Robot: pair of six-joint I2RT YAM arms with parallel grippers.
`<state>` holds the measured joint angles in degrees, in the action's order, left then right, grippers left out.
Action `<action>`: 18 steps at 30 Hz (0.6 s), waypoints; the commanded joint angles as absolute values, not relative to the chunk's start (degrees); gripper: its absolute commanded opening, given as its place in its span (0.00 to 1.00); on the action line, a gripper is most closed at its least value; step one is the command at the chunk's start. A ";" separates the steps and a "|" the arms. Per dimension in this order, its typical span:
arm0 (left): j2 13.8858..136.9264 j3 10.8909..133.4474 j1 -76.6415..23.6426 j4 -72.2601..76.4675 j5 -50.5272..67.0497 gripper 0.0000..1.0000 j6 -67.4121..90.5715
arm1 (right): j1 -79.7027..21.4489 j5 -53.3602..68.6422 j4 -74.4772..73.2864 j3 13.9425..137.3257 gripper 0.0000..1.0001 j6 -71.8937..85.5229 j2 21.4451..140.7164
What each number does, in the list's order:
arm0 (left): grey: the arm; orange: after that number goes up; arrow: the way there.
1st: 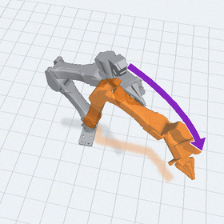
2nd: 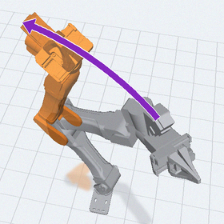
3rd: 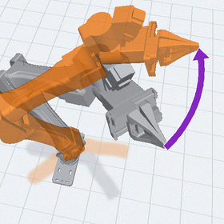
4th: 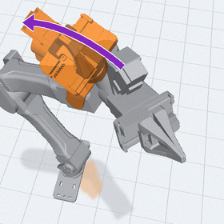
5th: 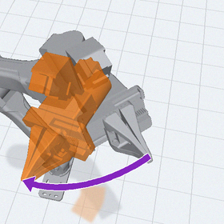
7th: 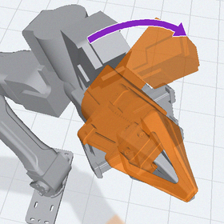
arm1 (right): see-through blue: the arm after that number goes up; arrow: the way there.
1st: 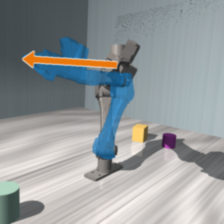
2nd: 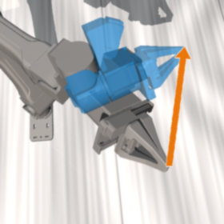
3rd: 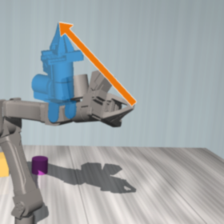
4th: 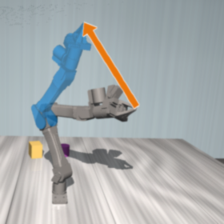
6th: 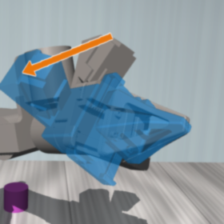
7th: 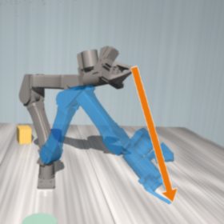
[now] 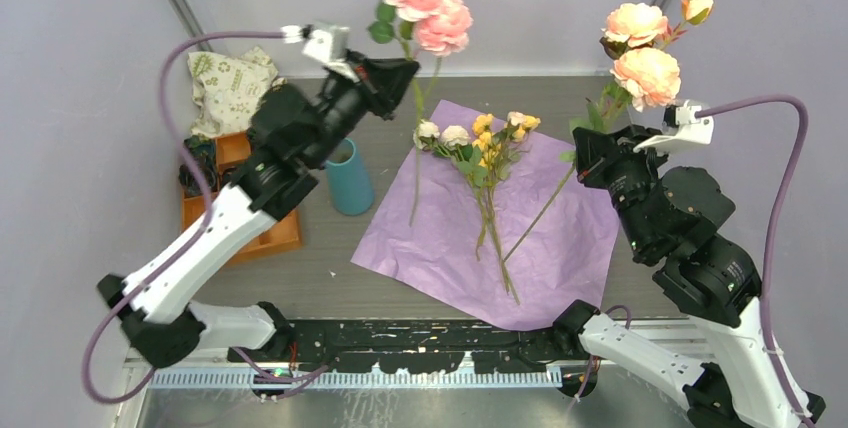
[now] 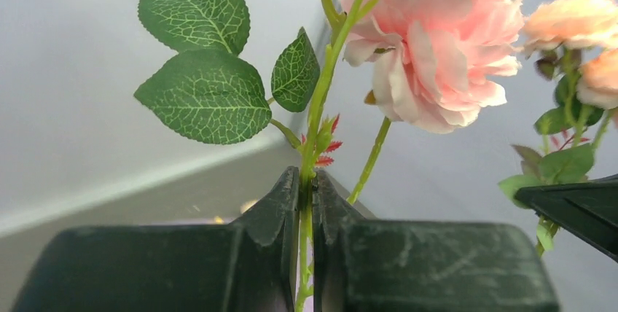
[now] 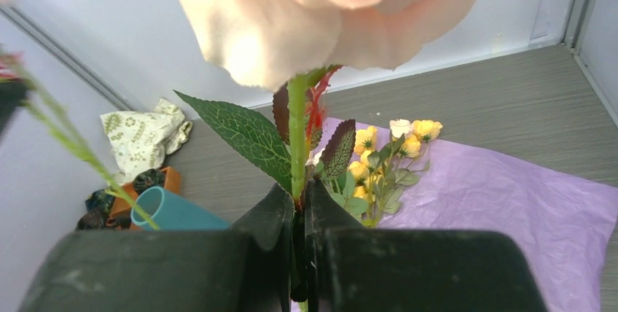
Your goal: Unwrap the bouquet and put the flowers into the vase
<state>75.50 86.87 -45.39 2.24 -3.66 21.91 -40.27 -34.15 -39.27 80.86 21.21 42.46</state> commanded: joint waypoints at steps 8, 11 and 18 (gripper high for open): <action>57.70 82.18 -45.38 20.85 -14.62 0.07 -2.43 | -40.12 -28.67 -32.26 79.73 0.01 24.81 45.33; 57.03 84.79 -45.35 20.64 -13.92 0.07 -4.52 | -40.13 -27.97 -31.67 79.87 0.01 25.04 45.94; 56.24 85.48 -45.36 20.60 -18.06 0.07 -13.76 | -40.13 -26.87 -30.66 79.75 0.01 25.55 47.66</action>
<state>56.73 85.01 -45.39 17.45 -14.52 -6.33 -40.27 -28.03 -35.31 79.44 24.47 47.29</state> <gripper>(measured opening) 0.077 0.093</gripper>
